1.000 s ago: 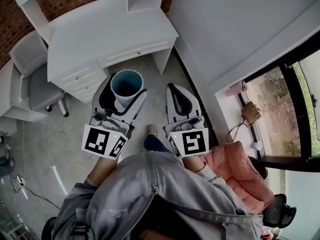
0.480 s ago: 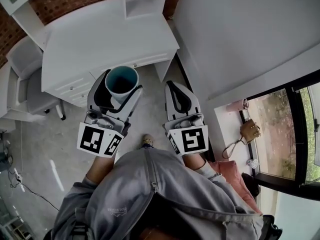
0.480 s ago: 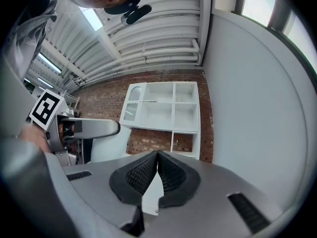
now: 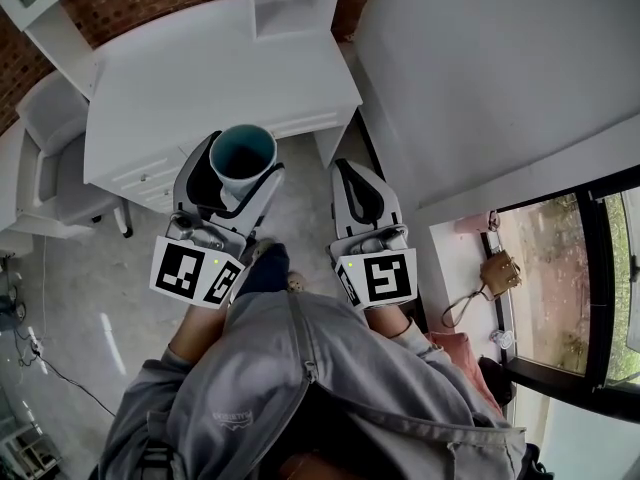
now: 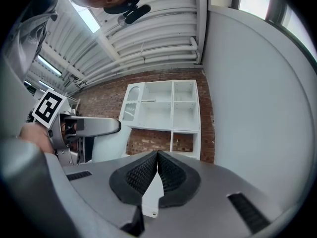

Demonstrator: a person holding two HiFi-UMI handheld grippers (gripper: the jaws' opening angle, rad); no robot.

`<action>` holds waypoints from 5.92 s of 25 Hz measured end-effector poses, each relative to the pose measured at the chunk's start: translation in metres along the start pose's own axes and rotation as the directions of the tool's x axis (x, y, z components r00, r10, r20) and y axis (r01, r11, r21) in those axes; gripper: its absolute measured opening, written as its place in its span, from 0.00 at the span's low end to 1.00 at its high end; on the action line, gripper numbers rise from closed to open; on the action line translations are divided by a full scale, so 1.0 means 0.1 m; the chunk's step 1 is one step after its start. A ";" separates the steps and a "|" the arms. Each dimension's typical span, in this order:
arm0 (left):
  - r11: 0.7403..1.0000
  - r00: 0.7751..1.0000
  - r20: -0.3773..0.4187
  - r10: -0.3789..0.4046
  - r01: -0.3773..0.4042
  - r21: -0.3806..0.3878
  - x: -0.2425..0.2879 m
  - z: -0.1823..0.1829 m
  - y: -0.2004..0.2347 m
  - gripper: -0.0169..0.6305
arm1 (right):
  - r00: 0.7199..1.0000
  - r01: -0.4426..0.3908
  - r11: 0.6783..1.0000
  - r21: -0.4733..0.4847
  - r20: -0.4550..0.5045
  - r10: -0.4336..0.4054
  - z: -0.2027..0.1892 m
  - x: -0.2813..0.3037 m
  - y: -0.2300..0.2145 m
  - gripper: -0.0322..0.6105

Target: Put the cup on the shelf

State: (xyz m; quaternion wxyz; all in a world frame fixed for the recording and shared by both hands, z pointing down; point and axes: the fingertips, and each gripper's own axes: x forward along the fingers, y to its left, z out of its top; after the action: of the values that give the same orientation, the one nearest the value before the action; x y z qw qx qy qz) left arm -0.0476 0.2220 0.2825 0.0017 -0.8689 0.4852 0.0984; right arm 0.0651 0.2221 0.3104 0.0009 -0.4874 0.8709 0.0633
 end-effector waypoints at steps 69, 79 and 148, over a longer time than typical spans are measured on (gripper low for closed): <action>0.999 1.000 -0.004 0.023 -0.024 -0.029 2.96 -0.33 2.39 0.62 | 0.996 -0.087 0.996 -0.004 -0.011 0.087 -0.37 3.67 -1.51 0.09; 0.993 0.992 0.011 0.122 -0.122 -0.002 3.68 -0.32 2.61 0.62 | 0.978 -0.208 0.978 0.013 0.008 0.208 -0.39 4.34 -2.00 0.09; 0.964 0.961 0.137 0.240 -0.252 0.081 5.32 -0.86 3.73 0.62 | 0.940 -0.334 0.940 0.067 -0.046 0.337 -1.04 5.84 -2.63 0.09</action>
State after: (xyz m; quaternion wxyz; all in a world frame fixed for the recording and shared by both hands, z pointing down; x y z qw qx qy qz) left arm -0.0760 -0.4322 0.3099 0.0624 -0.7927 0.5925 0.1287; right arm -0.0116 -0.4212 0.3473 -0.0203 -0.3331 0.9424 0.0231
